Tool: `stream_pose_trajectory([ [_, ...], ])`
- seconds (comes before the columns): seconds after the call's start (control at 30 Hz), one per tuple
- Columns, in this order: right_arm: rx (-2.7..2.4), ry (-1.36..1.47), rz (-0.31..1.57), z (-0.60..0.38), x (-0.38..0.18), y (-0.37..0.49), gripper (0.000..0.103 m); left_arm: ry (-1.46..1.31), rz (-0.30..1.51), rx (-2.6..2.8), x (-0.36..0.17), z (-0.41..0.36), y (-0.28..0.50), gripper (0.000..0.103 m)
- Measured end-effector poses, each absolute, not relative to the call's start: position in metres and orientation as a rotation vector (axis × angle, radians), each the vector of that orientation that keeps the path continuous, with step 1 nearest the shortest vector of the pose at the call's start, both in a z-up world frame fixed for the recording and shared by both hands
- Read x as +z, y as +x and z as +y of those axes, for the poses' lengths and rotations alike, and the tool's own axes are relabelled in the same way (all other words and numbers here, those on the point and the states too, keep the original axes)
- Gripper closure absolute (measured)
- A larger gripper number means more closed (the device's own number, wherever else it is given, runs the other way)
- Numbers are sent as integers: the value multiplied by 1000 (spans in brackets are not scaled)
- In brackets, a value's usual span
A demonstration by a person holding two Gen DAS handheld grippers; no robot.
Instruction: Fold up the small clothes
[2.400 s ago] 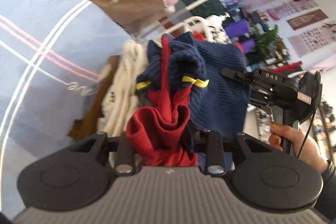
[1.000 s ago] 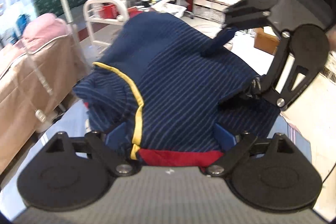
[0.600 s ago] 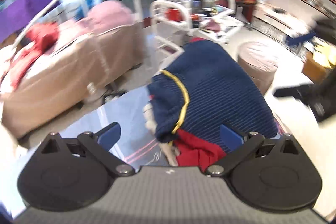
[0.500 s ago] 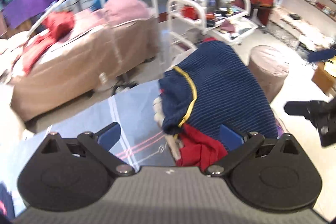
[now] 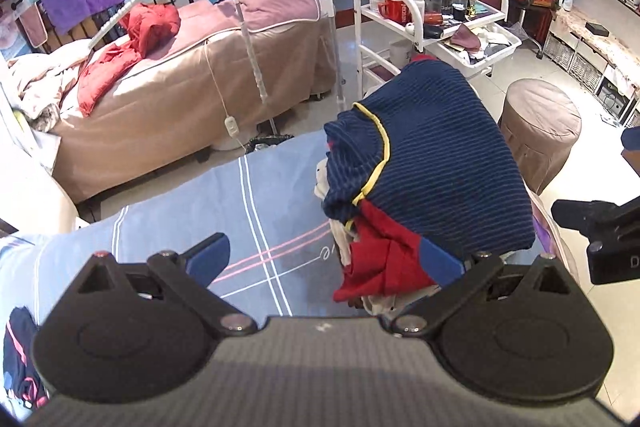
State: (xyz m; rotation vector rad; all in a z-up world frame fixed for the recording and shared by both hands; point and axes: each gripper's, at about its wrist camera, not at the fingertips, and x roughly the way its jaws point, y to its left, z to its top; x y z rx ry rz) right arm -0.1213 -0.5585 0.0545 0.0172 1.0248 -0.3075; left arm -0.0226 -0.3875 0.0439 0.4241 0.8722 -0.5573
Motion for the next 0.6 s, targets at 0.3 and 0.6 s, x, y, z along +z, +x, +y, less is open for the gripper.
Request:
stream_pose_trajectory([
  [0.3, -276, 23, 1066, -551, 43, -118, 0, 407, 941, -552, 30, -385, -18, 0],
  [0.6, -275, 6, 1075, -550, 42, -119, 0, 439, 928, -526, 29, -390, -19, 0],
])
